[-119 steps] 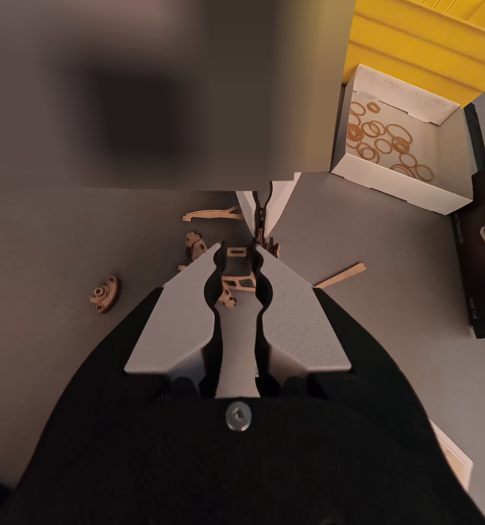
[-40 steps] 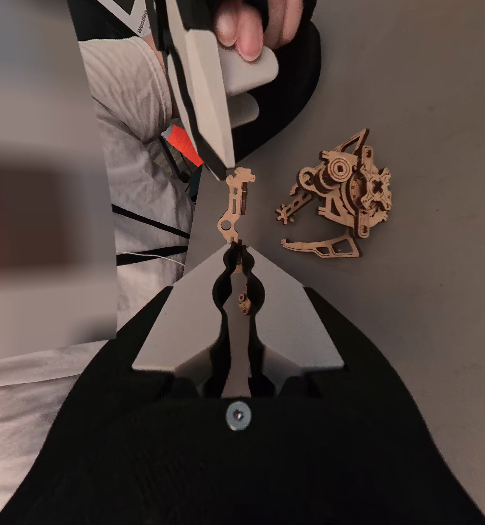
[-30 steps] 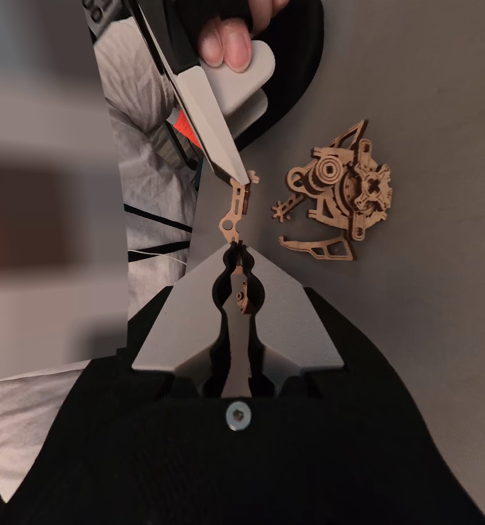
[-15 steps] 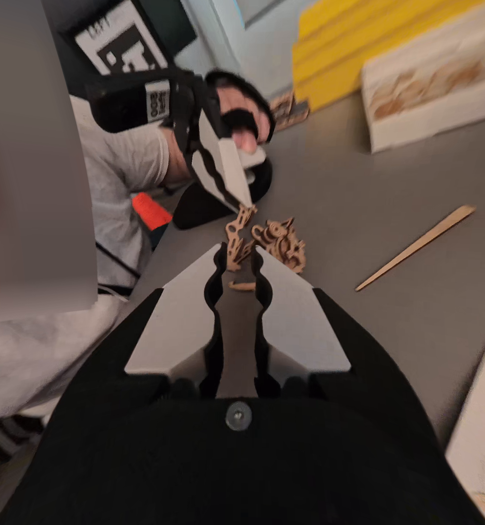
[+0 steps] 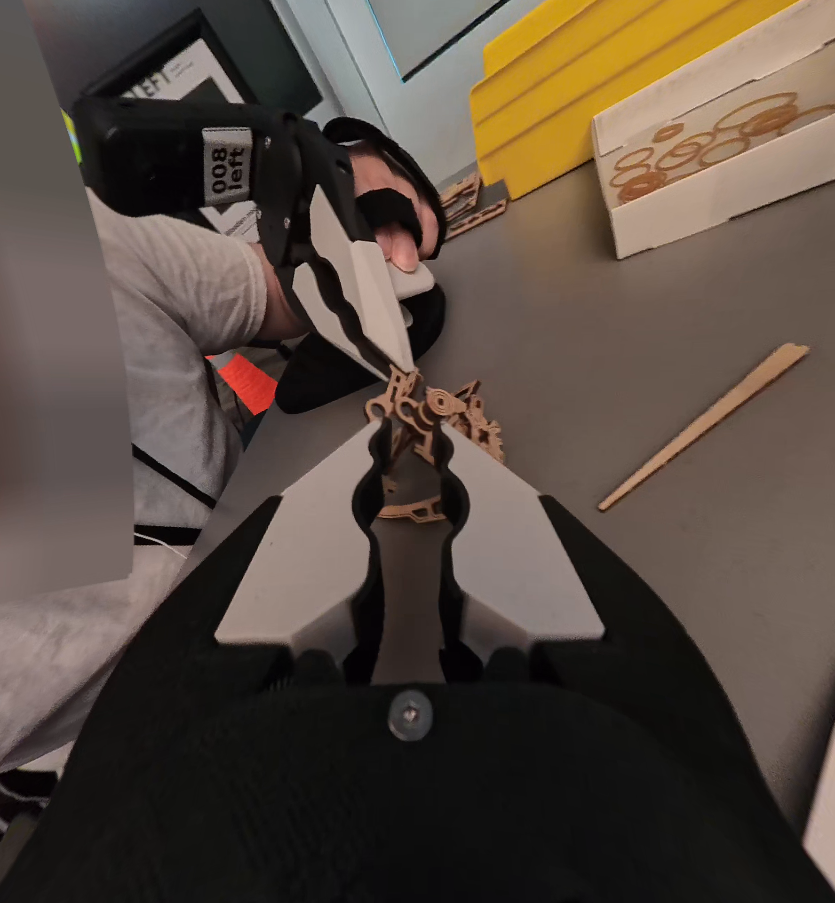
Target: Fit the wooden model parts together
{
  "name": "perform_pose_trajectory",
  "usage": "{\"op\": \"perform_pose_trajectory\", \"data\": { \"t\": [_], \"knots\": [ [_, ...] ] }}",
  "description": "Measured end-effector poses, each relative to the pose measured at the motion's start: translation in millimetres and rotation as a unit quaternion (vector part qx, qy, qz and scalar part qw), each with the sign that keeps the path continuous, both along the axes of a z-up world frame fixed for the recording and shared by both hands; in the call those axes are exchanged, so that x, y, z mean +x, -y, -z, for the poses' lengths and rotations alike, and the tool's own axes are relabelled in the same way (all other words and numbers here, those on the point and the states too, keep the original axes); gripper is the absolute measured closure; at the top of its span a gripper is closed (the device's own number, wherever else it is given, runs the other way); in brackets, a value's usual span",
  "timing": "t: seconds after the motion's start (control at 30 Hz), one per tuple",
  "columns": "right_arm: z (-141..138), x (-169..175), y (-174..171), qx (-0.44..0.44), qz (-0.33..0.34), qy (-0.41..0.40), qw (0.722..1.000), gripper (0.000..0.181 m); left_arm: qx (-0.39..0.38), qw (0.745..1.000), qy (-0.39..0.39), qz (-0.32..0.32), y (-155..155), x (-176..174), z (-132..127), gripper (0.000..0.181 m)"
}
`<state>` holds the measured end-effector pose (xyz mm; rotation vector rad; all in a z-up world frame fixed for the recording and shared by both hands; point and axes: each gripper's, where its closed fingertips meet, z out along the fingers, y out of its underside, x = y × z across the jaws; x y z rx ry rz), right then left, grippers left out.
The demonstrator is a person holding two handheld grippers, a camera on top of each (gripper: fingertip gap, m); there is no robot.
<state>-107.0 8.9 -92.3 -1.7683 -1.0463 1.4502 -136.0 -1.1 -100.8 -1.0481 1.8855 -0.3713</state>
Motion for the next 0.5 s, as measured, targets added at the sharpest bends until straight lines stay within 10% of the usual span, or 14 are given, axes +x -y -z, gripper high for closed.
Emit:
{"op": "perform_pose_trajectory", "data": {
  "t": [0.5],
  "knots": [
    [8.4, -0.5, -1.0, -0.04, -0.014, 0.002, 0.999, 0.172, -0.023, 1.0, -0.015, 0.008, -1.7, -2.9, 6.5, 0.181]
  ]
}}
